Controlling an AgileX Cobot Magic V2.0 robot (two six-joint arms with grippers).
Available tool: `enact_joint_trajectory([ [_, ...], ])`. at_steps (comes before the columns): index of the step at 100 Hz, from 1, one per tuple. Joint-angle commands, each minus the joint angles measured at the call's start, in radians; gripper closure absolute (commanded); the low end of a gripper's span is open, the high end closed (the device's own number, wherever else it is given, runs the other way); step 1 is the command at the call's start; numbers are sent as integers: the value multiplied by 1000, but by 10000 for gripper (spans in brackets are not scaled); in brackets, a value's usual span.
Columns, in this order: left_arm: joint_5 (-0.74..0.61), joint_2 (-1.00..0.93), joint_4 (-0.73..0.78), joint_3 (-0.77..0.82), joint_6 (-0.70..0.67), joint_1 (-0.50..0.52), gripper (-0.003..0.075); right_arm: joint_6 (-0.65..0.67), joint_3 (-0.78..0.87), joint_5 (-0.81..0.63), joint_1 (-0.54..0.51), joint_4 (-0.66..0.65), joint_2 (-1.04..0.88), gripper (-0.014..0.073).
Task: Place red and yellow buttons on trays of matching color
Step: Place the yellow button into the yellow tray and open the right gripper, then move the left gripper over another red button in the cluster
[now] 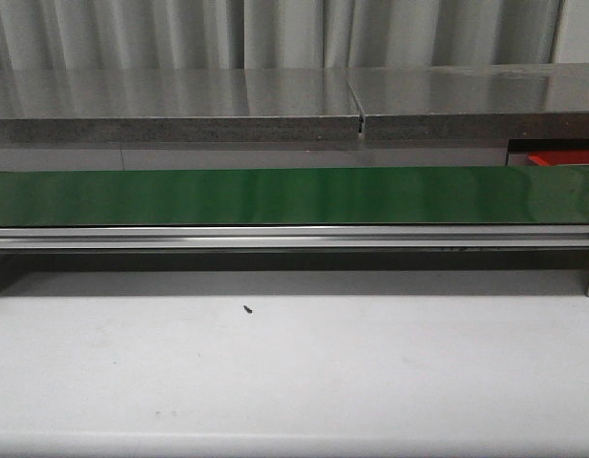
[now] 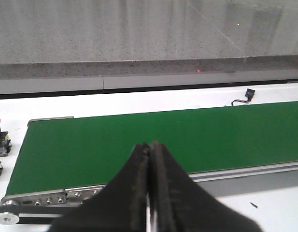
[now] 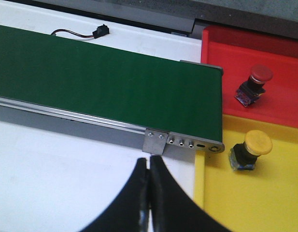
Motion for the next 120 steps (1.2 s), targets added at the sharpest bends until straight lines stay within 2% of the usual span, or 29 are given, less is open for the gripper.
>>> enact_joint_trajectory([
  [1,-93,-1,-23,-27,-3,-6,739,-10,-22,-62,0,11,-4,659],
  [29,-80,-1,-27,-27,-3,-6,733,-10,-22,-62,0,11,-4,659],
  [36,-80,-1,-22,-27,-3,-6,690,-10,-22,-62,0,11,-4,659],
  [43,-78,-1,-18,-27,-3,-6,593,-10,-22,-62,0,11,-4,659],
  [62,-80,9,-16,-42,-3,-6,174,-10,-22,-62,0,11,-4,659],
  [68,-73,25,-15,-60,-3,-6,87,-10,-22,-62,0,11,-4,659],
  [72,-63,39,-15,-76,-3,-6,56,-10,-22,-62,0,11,-4,659],
  [84,-16,95,-15,-145,-6,-1,58,-10,-22,-62,0,11,-4,659],
  [94,59,168,-15,-246,-54,49,58,-10,-22,-62,0,11,-4,659],
  [120,282,422,-15,-514,-90,355,58,-10,-22,-62,0,11,-4,659],
])
